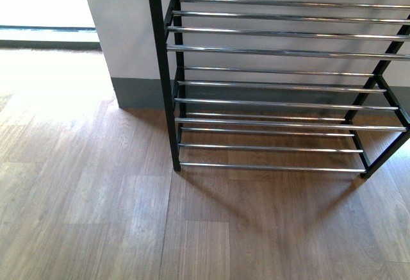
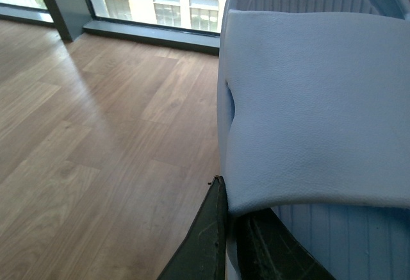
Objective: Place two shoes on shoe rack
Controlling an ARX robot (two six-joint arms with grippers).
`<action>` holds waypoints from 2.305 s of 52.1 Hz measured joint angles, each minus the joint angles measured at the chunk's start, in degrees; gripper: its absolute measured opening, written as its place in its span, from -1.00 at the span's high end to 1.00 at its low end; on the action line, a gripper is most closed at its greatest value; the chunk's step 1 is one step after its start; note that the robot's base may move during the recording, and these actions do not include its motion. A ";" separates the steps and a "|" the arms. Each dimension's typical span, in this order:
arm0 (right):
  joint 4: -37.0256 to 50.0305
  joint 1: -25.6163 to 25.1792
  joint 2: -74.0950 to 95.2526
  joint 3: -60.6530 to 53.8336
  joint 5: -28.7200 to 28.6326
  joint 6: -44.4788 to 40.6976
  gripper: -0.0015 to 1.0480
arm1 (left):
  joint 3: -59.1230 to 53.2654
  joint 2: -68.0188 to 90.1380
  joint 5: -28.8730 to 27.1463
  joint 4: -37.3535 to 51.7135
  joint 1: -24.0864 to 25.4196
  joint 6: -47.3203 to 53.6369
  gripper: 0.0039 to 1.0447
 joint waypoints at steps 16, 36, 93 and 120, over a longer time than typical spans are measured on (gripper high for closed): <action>0.00 0.00 0.02 -0.02 0.07 0.00 0.97 | -0.02 -0.87 0.83 0.52 1.05 0.07 0.97; 0.00 0.00 0.02 -0.02 0.07 0.00 0.97 | 0.00 -2.12 0.96 1.49 1.22 0.42 0.97; 0.00 0.00 0.02 -0.02 0.04 0.04 0.97 | 0.04 -2.43 -0.17 -0.09 0.28 -0.17 0.97; 0.00 0.00 0.02 0.00 0.04 0.04 0.97 | 0.04 -2.36 -0.09 -0.13 0.33 -0.20 0.97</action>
